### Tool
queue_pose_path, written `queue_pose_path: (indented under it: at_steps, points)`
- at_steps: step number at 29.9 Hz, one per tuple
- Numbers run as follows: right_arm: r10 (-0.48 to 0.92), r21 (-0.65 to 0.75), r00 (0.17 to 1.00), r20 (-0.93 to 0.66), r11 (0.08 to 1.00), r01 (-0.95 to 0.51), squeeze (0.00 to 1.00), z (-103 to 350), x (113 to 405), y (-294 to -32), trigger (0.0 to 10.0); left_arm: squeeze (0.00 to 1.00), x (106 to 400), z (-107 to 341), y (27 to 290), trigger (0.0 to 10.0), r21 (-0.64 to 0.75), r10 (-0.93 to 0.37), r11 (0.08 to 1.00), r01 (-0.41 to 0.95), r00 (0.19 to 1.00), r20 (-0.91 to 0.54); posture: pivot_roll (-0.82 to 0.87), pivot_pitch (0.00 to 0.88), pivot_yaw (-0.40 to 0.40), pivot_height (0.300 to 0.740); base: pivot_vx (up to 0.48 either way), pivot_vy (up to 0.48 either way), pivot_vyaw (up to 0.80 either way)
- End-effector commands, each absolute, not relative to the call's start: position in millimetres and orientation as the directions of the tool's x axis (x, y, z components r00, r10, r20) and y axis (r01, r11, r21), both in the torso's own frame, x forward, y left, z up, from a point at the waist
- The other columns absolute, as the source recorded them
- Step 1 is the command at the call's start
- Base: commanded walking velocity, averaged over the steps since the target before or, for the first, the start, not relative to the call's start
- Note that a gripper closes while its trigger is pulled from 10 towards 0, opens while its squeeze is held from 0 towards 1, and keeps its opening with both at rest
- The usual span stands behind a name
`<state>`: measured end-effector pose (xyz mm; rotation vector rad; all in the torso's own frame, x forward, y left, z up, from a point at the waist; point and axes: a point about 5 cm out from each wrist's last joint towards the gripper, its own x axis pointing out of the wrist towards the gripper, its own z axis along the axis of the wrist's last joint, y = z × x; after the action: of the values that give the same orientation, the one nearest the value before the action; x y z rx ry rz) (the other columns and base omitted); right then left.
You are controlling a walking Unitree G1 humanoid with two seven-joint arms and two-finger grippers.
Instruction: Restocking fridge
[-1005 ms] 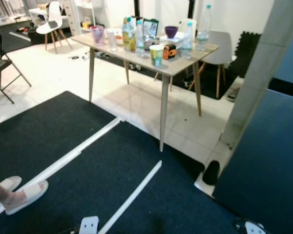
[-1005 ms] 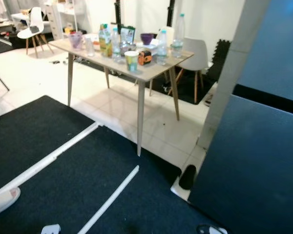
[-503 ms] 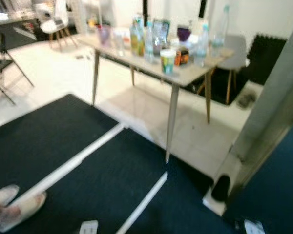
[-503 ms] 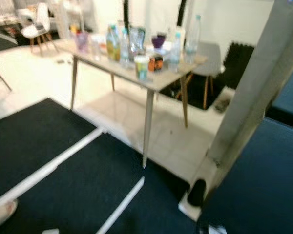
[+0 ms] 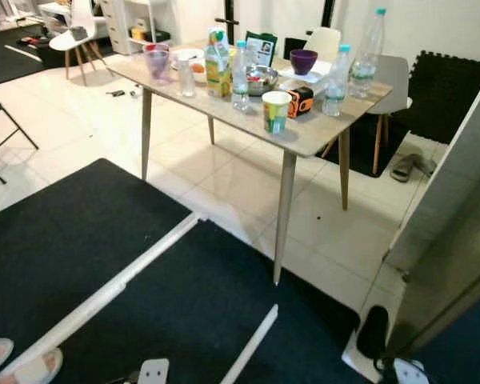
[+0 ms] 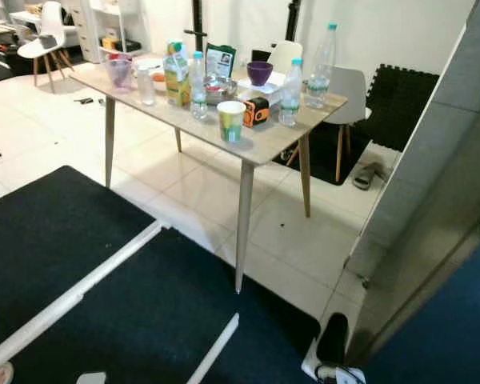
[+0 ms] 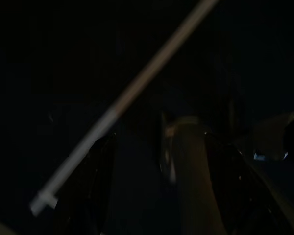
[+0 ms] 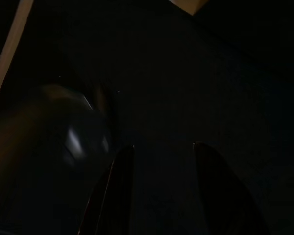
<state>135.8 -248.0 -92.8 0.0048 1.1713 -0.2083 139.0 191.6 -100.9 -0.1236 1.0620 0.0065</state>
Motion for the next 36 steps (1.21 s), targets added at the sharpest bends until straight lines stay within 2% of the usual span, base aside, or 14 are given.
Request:
queue_pose_path:
  at_steps: [1,11,30,36]
  points:
    - [-0.169,-0.113,0.378,-0.910,0.980,0.166,0.00,-91.4,137.2,-251.0,10.0,0.00,135.8,-102.5,187.7,10.0,-0.104,-0.064,0.993,-0.058,0.477,-0.877,-0.02,0.000,0.016,0.740,0.360,0.000,0.00]
    - [-0.162,-0.106,0.380,-0.911,0.981,0.165,0.00,-92.2,137.6,-247.8,10.0,0.00,134.9,-101.3,197.2,10.0,-0.092,-0.057,0.995,-0.050,0.479,-0.876,-0.02,0.000,0.018,0.740,0.359,0.000,0.00]
    - [-0.162,-0.113,0.369,-0.915,0.982,0.151,0.00,-93.1,135.4,-247.5,10.0,0.00,136.4,-101.0,194.9,10.0,-0.097,-0.069,0.995,-0.034,0.482,-0.873,-0.02,0.000,0.015,0.740,0.359,0.000,0.00]
    - [-0.164,-0.117,0.363,-0.917,0.982,0.149,0.00,-93.3,134.3,-248.0,10.0,0.00,135.6,-101.4,194.6,10.0,-0.096,-0.068,0.995,-0.034,0.479,-0.875,-0.02,0.000,0.015,0.740,0.360,0.000,-0.76]
